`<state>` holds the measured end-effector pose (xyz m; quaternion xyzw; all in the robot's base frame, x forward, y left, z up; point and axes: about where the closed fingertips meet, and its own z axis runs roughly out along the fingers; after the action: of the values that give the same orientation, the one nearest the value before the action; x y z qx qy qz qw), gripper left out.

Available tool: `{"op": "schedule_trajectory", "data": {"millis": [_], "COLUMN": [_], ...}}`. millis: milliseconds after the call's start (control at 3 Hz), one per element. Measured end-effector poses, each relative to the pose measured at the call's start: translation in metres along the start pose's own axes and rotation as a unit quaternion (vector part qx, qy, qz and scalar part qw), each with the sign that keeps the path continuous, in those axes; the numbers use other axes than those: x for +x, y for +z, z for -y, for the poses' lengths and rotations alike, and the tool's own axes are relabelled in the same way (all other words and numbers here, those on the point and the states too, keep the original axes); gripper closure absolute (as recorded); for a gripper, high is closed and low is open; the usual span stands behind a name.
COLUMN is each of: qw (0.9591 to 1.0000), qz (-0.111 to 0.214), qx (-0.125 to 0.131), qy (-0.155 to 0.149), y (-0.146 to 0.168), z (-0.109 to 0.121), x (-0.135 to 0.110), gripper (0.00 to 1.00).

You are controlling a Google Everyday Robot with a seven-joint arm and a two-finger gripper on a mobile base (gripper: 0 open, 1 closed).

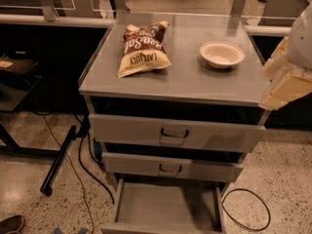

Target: Close bottom drawer

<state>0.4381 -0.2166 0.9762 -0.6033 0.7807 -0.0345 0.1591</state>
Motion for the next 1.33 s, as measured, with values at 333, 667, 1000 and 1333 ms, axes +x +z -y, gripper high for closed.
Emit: {"op": "schedule_trajectory", "data": {"millis": [333, 667, 1000, 1333], "qw": [1.0, 1.0, 1.0, 0.9998], "qz": [0.0, 0.0, 0.001, -0.011], "qx": [0.0, 0.0, 0.002, -0.006], "qy": [0.0, 0.0, 0.001, 0.015], "y": [0.0, 0.0, -0.001, 0.013], "z": [0.0, 0.0, 0.001, -0.011], "x": [0.0, 0.0, 0.001, 0.012], "gripper": [0.74, 0.97, 1.0, 1.0]}}
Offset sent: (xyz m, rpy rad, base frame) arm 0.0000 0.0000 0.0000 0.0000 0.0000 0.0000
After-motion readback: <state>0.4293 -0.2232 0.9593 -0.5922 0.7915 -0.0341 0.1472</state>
